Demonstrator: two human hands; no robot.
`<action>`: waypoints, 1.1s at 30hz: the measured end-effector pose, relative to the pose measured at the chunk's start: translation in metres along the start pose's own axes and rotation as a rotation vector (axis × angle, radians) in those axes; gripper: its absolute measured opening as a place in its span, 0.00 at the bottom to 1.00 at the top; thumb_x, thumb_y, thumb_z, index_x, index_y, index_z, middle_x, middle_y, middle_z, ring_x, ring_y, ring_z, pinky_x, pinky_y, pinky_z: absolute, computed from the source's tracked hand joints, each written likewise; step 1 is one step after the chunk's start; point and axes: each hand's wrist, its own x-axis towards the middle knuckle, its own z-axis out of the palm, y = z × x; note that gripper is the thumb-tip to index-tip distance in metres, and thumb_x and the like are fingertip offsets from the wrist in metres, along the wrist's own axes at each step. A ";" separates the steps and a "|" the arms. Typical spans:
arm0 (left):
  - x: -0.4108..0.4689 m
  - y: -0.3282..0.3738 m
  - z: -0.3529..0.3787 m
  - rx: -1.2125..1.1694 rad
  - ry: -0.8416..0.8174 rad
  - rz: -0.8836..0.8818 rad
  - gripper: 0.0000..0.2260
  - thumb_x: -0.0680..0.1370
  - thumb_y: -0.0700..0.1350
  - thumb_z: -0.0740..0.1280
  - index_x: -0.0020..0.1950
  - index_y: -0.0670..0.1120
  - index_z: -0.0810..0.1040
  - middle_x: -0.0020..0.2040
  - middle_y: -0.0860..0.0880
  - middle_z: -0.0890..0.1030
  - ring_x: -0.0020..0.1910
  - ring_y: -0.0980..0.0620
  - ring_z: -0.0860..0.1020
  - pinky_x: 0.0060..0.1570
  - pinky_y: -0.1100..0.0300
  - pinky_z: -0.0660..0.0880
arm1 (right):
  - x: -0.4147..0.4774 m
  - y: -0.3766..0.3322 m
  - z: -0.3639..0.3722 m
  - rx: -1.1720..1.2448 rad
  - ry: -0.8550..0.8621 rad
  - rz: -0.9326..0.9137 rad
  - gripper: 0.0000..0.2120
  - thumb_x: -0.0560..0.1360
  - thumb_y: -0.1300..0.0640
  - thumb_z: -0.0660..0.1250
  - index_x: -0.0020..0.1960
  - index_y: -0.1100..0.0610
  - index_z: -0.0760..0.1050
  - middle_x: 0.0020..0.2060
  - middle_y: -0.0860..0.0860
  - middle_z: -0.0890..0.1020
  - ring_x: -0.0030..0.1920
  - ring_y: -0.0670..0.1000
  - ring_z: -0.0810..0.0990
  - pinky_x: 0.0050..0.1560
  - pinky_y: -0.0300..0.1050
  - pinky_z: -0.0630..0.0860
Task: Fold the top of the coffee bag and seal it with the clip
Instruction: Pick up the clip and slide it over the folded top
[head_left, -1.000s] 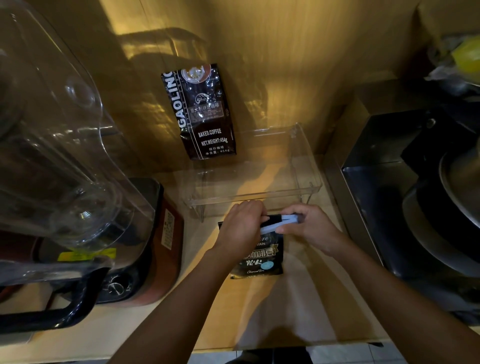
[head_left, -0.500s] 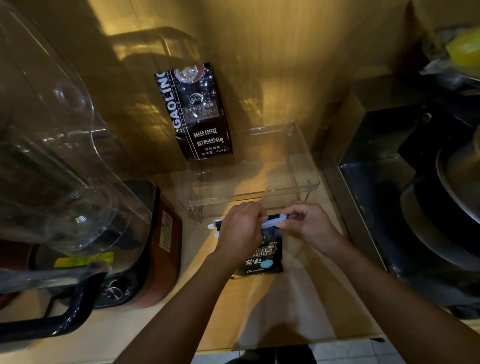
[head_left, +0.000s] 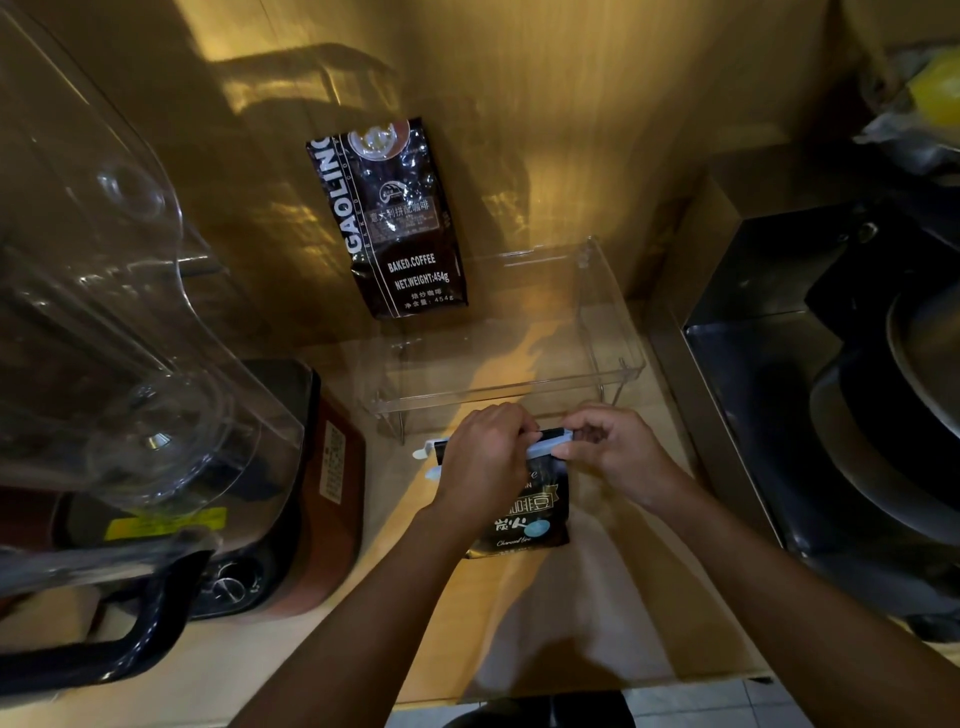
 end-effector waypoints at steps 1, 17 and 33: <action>0.001 0.000 -0.001 0.004 -0.006 0.010 0.03 0.74 0.37 0.64 0.40 0.43 0.75 0.39 0.43 0.80 0.40 0.45 0.74 0.38 0.58 0.63 | 0.001 0.000 0.000 -0.008 -0.004 -0.011 0.11 0.66 0.66 0.71 0.37 0.50 0.77 0.32 0.47 0.74 0.34 0.47 0.71 0.36 0.43 0.68; 0.000 -0.011 -0.019 0.028 -0.066 0.073 0.02 0.73 0.38 0.66 0.41 0.41 0.76 0.41 0.43 0.80 0.42 0.45 0.76 0.43 0.53 0.71 | 0.000 -0.004 0.005 0.000 -0.016 0.006 0.11 0.67 0.67 0.70 0.37 0.52 0.75 0.34 0.51 0.73 0.34 0.46 0.70 0.35 0.32 0.68; 0.003 -0.018 -0.026 0.085 -0.230 0.027 0.11 0.72 0.47 0.68 0.52 0.46 0.76 0.50 0.45 0.80 0.50 0.46 0.74 0.49 0.51 0.71 | -0.004 -0.011 0.008 -0.001 0.004 -0.002 0.14 0.67 0.68 0.69 0.36 0.49 0.74 0.35 0.52 0.73 0.36 0.49 0.70 0.37 0.38 0.68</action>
